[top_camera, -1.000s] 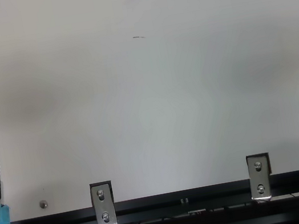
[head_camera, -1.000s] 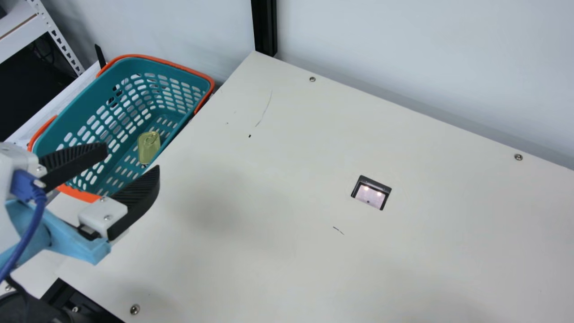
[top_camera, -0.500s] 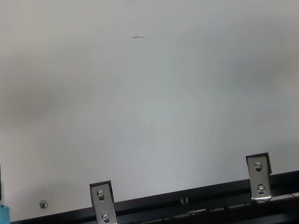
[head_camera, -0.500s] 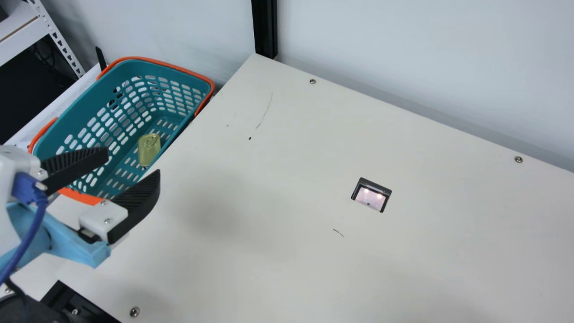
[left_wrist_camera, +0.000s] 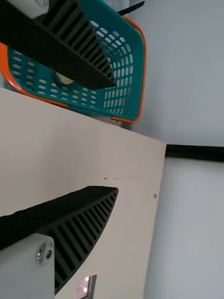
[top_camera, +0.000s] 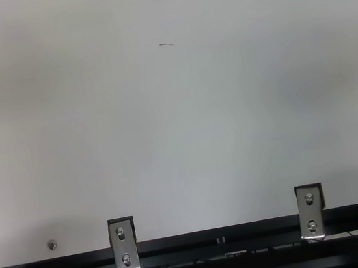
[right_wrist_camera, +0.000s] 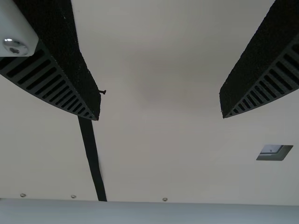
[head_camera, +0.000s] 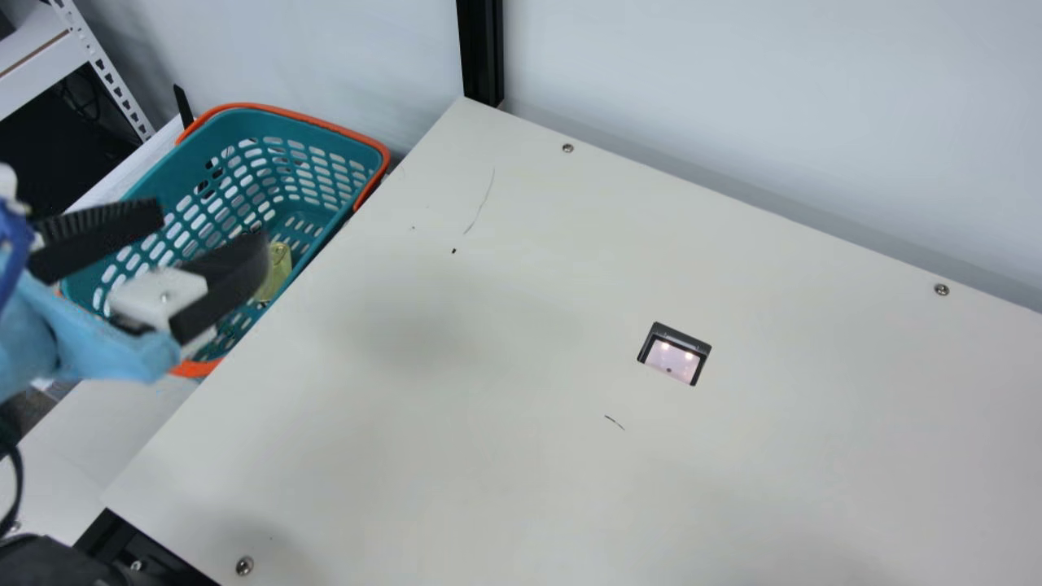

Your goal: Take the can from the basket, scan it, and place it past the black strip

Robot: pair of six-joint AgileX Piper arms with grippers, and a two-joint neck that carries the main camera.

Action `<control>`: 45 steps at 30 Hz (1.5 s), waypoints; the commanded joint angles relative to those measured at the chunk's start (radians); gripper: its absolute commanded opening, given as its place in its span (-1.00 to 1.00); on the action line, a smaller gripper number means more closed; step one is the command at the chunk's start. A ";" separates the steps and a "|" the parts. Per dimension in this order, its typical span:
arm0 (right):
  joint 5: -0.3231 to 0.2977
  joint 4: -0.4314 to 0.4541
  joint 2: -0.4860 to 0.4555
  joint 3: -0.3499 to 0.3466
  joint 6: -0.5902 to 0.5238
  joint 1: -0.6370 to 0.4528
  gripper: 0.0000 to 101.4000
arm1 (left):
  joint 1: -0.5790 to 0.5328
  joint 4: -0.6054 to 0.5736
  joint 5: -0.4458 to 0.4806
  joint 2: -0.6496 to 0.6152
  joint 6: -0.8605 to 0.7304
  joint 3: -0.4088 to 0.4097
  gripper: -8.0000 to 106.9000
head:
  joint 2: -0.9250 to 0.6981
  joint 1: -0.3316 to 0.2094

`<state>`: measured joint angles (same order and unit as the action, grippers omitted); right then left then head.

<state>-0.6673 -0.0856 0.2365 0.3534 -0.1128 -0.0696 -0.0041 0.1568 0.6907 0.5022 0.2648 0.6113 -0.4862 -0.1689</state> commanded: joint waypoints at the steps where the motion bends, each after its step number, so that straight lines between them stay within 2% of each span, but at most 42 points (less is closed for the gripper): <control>1: 0.000 0.000 0.000 0.000 0.000 0.000 1.00 | 0.025 0.013 -0.003 0.075 0.013 0.045 0.71 | -0.011 -0.045; 6: 0.000 0.000 0.000 0.000 0.000 0.000 1.00 | 0.107 0.004 -0.017 0.190 0.003 0.115 0.71 | -0.011 -0.045; 10: 0.000 0.000 0.000 0.000 0.000 0.000 1.00 | 0.202 -0.043 -0.039 0.288 -0.066 0.160 0.71 | -0.011 -0.045; 19: 0.000 0.000 0.000 0.000 0.000 0.000 1.00 | 0.455 -0.206 -0.121 0.554 -0.350 0.247 0.71 | -0.011 -0.045; 25: 0.000 0.000 0.000 0.000 0.000 0.000 1.00 | 0.581 -0.306 -0.174 0.742 -0.539 0.306 0.71 | -0.011 -0.045; 34: 0.000 0.000 0.000 0.000 0.000 0.000 1.00 | 0.689 -0.428 -0.199 1.015 -0.721 0.417 0.71 | -0.011 -0.045; 45: 0.000 0.000 0.000 0.000 0.000 0.000 1.00 | 0.701 -0.453 -0.143 1.297 -0.711 0.586 0.71 | -0.011 -0.045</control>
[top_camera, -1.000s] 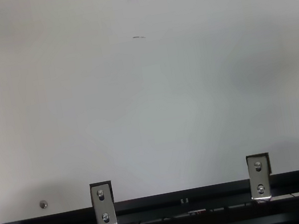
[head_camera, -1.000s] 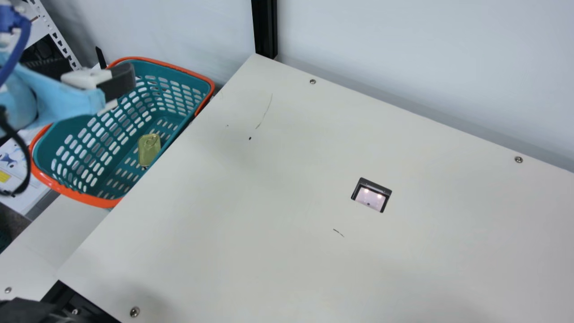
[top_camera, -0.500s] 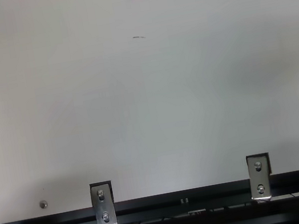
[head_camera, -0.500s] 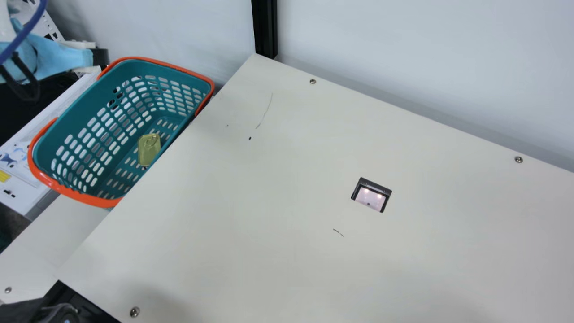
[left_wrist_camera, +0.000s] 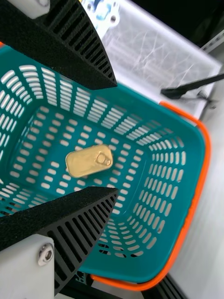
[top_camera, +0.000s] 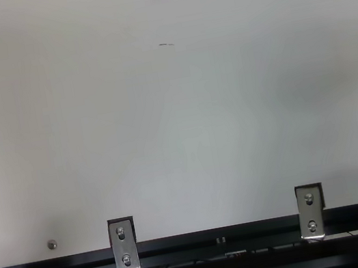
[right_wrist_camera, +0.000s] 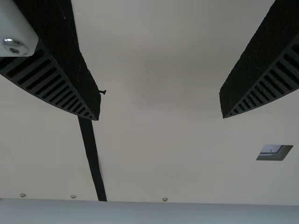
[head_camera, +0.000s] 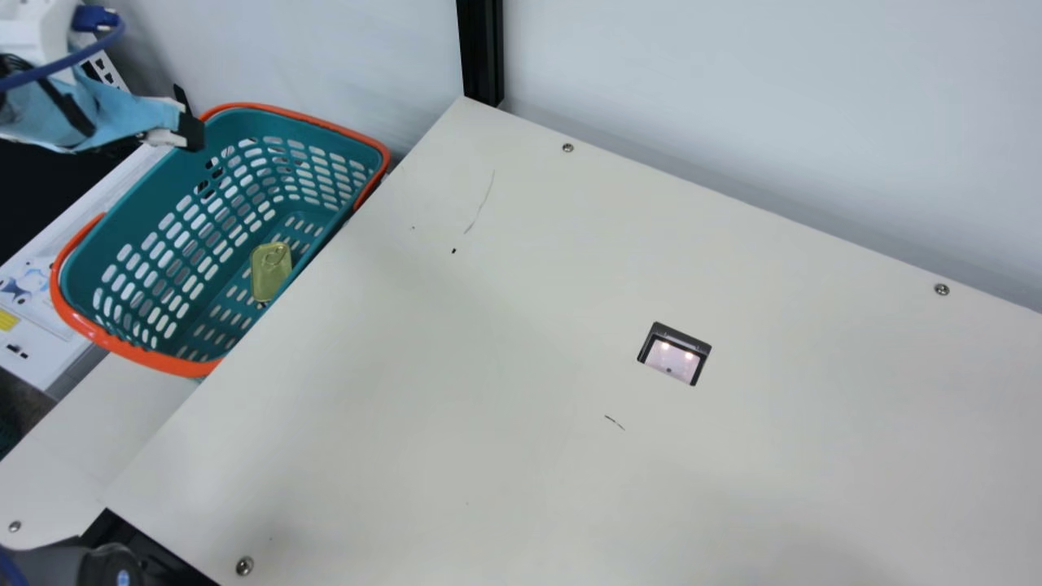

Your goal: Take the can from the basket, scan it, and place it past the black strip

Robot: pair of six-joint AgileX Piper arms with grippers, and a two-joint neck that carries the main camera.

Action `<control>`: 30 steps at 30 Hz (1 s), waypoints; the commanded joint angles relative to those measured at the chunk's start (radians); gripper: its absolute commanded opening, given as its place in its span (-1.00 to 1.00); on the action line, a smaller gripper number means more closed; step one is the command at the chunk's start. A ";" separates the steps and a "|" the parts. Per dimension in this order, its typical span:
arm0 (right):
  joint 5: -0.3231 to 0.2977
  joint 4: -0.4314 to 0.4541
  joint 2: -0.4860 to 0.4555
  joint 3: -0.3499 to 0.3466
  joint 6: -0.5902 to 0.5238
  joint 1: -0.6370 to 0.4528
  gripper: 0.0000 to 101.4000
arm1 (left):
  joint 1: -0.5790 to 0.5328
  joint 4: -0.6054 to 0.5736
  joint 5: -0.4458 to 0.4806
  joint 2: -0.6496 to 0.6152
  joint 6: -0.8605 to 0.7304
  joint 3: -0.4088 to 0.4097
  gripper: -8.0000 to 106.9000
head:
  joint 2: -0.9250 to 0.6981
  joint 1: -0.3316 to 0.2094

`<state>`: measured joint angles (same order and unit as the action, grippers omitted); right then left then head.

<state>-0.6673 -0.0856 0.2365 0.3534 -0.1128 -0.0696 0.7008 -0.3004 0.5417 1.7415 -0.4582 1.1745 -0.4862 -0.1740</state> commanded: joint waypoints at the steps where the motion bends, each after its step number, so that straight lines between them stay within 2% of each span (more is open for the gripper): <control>1: 0.000 0.000 0.000 0.000 0.000 0.000 1.00 | -0.007 0.007 0.012 0.078 0.025 0.037 0.71 | -0.011 -0.040; 20: 0.000 0.000 0.000 0.000 0.000 0.000 1.00 | -0.099 0.153 0.112 0.353 0.435 0.243 0.71 | -0.011 -0.040; 30: 0.000 0.000 0.000 0.000 0.000 0.000 1.00 | -0.122 0.207 0.163 0.452 0.557 0.296 0.71 | -0.011 -0.040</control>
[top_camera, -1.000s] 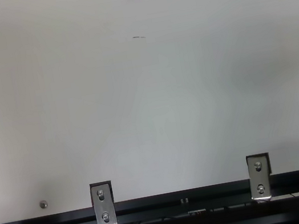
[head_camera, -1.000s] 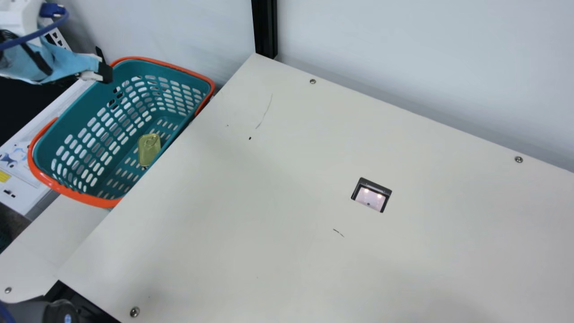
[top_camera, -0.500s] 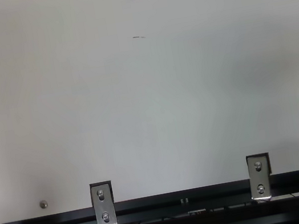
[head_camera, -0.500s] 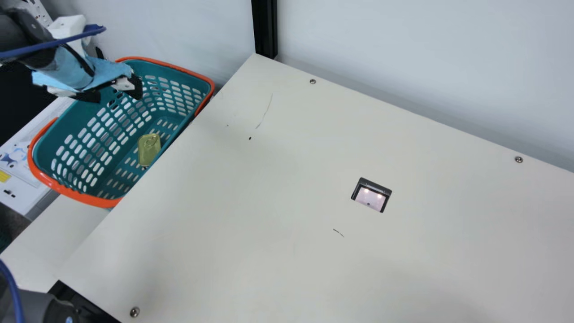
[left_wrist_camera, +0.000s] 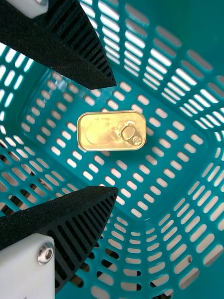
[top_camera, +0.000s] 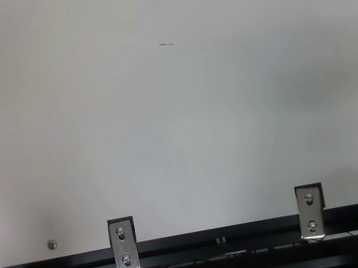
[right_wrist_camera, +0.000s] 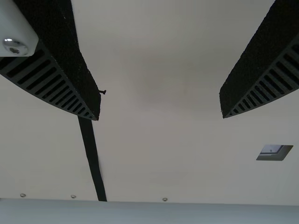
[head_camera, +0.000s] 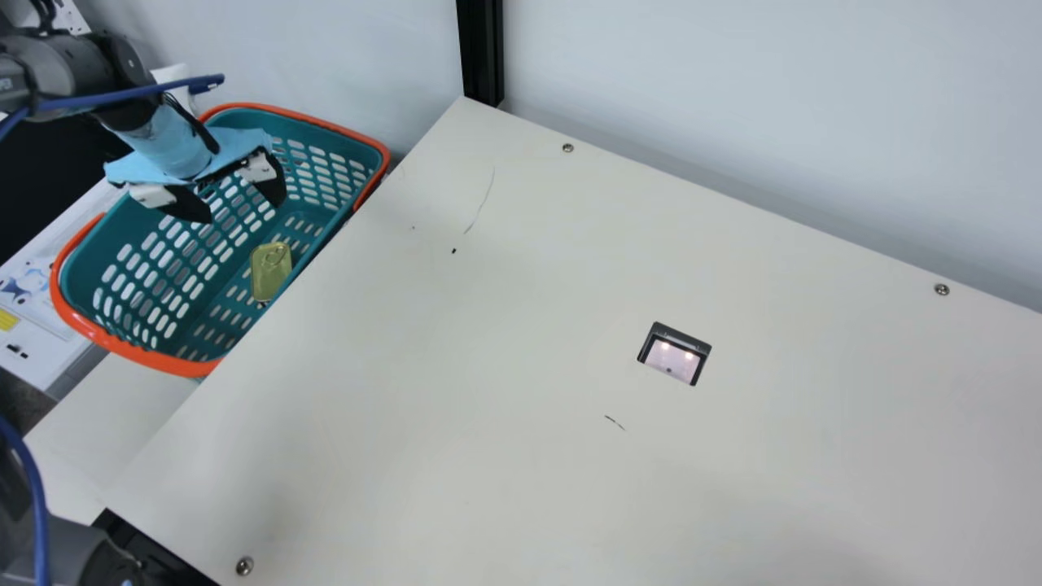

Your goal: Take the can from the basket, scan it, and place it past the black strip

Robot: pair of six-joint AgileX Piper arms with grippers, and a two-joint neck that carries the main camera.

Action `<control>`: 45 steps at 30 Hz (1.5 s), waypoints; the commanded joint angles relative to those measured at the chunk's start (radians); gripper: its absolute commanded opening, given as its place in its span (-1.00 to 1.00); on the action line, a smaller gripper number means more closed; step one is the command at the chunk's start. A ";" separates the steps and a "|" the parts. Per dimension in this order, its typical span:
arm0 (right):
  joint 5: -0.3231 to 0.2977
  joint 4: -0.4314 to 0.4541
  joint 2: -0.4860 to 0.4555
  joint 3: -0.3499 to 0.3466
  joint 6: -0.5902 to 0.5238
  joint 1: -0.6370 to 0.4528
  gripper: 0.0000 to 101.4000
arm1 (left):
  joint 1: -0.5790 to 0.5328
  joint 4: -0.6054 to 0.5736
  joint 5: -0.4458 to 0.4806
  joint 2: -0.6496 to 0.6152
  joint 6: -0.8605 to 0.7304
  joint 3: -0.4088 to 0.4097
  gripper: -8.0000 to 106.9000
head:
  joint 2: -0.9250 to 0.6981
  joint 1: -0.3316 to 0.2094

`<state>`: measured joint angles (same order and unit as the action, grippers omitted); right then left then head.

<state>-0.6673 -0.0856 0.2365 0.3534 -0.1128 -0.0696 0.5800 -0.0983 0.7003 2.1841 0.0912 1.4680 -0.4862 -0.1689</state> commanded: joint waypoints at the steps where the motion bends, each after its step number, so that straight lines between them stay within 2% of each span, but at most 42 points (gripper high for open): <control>1: 0.000 0.000 0.000 0.000 0.000 0.000 1.00 | -0.002 0.007 0.004 0.018 0.011 0.001 0.71 | -0.011 -0.045; 21: 0.000 0.000 0.000 0.000 0.000 0.000 1.00 | -0.003 0.073 -0.044 0.167 0.026 -0.009 0.71 | -0.011 -0.045; 45: 0.000 0.000 0.000 0.000 0.000 0.000 1.00 | 0.001 0.016 -0.073 0.301 -0.040 0.107 0.71 | -0.011 -0.045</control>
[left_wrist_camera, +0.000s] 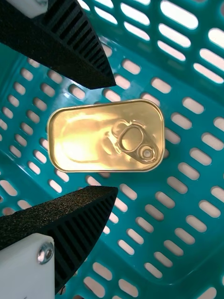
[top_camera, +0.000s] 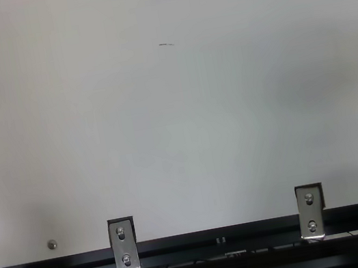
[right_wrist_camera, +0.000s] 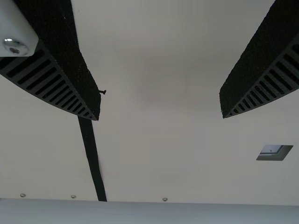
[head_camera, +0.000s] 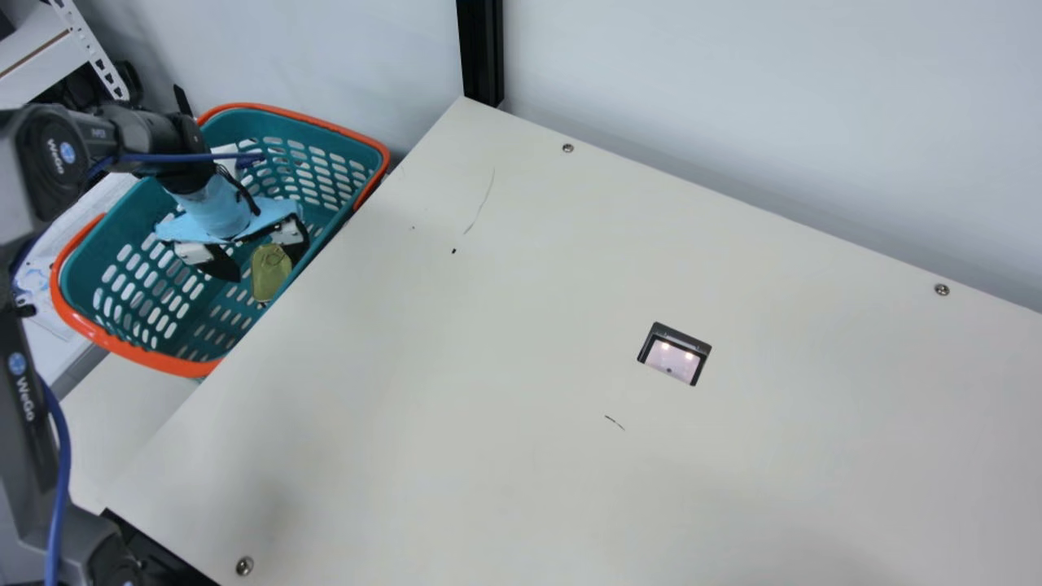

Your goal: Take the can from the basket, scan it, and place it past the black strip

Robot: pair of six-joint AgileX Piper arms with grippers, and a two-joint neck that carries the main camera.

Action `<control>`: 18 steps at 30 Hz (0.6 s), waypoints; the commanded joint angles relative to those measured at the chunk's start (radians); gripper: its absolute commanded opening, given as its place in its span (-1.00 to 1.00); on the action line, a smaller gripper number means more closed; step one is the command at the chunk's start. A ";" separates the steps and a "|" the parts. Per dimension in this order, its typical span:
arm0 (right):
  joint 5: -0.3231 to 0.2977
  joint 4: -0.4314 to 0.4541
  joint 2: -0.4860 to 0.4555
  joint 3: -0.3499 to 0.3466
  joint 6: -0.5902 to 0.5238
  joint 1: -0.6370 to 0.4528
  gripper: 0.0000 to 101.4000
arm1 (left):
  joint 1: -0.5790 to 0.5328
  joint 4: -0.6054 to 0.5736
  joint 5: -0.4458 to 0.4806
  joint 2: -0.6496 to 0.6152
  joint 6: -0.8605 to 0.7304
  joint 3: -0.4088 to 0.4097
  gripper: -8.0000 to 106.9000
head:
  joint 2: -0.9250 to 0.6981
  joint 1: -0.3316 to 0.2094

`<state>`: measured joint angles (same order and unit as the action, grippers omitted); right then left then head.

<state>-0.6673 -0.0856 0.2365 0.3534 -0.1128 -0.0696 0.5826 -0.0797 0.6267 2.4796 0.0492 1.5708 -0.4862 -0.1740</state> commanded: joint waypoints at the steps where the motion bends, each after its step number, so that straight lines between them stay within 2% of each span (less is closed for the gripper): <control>1: 0.000 0.000 0.000 0.000 0.000 0.000 1.00 | -0.002 -0.004 -0.002 0.012 0.002 0.010 0.71 | -0.011 -0.040; 18: 0.000 0.000 0.000 0.000 0.000 0.000 1.00 | -0.003 0.000 -0.009 0.117 0.023 0.102 0.71 | -0.011 -0.040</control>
<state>-0.6673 -0.0856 0.2365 0.3534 -0.1128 -0.0696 0.5784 -0.0799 0.6177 2.5927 0.0703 1.6702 -0.4862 -0.1740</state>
